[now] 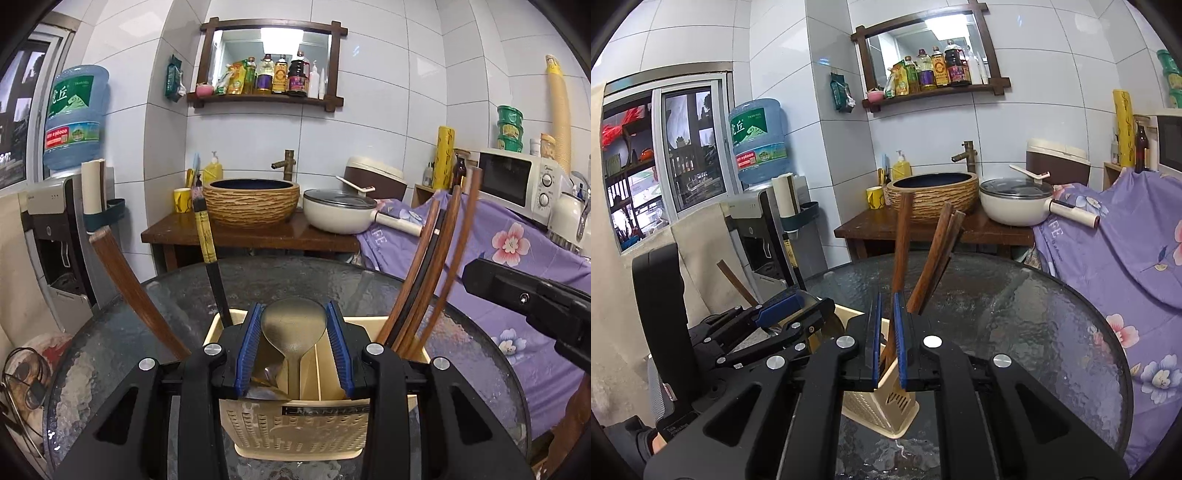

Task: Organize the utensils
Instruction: 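Open both tools to drop the spoon and chopstick into the holder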

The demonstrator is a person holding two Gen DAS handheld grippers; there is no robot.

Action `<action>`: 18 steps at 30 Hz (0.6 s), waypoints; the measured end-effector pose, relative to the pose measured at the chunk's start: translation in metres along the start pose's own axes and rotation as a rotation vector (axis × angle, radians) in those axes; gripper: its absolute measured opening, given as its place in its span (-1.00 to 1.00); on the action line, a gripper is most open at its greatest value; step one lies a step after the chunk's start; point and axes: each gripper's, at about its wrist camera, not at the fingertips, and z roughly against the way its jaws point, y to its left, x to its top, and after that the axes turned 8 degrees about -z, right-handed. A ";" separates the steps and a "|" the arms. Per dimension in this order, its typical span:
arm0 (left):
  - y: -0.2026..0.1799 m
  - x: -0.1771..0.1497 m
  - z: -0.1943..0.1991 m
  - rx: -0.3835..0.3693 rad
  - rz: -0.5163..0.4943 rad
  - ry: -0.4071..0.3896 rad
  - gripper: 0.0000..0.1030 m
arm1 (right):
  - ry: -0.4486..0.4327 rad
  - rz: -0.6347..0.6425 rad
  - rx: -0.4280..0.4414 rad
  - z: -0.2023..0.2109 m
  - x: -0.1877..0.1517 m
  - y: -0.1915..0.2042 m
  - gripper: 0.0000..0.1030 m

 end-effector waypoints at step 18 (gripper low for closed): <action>-0.003 0.000 0.033 -0.033 -0.008 -0.075 0.54 | -0.050 -0.070 -0.040 0.020 -0.006 -0.025 0.06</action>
